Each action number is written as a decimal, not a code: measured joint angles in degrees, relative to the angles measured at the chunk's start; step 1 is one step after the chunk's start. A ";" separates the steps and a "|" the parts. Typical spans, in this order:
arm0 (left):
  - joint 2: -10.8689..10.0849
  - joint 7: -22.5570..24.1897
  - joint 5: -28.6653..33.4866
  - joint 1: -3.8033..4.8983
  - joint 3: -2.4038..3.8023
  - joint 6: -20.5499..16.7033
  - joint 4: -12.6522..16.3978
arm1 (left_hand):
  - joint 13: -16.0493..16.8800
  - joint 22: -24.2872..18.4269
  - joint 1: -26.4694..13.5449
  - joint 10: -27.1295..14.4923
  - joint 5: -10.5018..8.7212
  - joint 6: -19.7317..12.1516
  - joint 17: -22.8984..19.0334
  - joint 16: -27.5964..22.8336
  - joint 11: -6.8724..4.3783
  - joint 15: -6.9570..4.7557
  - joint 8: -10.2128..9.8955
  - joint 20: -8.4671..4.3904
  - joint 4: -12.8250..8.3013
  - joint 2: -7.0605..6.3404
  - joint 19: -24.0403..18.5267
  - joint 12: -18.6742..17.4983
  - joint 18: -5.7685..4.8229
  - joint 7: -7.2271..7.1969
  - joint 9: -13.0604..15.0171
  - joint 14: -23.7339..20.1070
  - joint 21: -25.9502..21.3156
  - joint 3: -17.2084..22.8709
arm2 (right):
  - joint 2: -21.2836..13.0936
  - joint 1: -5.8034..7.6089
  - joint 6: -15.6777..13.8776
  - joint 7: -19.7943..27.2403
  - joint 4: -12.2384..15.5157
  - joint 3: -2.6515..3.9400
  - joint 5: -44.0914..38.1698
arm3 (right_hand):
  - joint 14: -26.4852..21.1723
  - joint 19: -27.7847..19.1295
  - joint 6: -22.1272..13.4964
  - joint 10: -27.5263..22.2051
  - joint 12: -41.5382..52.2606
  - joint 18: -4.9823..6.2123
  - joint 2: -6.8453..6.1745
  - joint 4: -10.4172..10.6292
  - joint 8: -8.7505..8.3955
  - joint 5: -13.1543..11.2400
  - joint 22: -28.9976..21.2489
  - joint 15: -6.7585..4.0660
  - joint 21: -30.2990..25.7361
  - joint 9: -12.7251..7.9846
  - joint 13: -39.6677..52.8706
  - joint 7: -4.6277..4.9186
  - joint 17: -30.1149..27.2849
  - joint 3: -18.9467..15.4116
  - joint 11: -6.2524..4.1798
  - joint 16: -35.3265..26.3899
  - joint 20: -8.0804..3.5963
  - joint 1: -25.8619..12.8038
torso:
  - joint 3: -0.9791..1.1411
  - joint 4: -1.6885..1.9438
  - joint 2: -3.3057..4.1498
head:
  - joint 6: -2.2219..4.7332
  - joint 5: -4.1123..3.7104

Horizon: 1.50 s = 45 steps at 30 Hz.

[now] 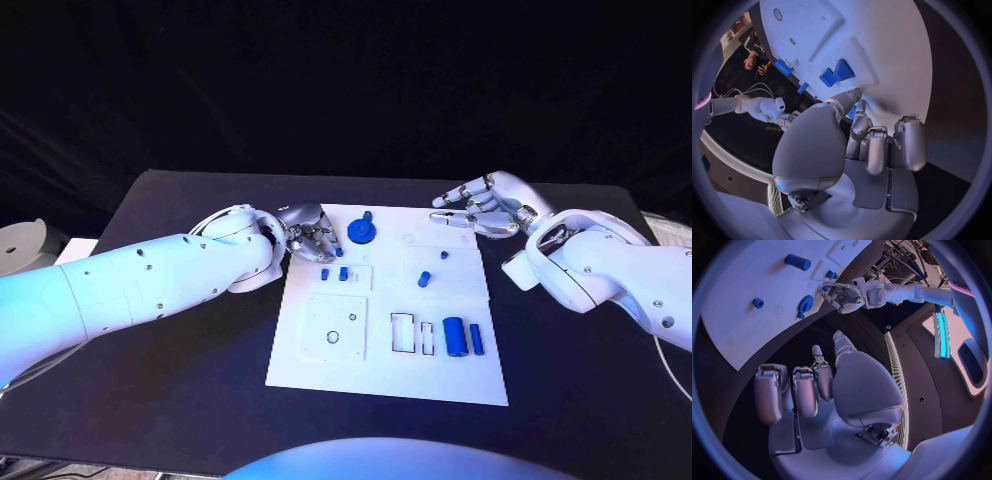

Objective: Assemble the parts on the task board

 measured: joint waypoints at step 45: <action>-12.47 24.94 86.36 1.57 0.73 -3.57 11.22 | -40.68 -16.70 -0.78 -19.31 0.00 -6.00 -23.11 -23.48 2.79 2.85 3.60 3.24 3.24 2.92 -13.08 -32.90 7.13 1.94 0.32 -12.89 -57.27 -4.69 | 0.17 -0.05 12.85 -18.64 1.61 0.00 -43.70 | 0.01 -3.67 6.10 -19.53 -69.69 2.28 -7.12 -0.54 -0.29 -7.11 -10.77 -0.86 -10.15 0.07 -67.81 -2.00 -0.10 17.73 -0.61 -8.77 -0.65 7.12 | -0.15 0.05 -0.06 | 3.12 -3.47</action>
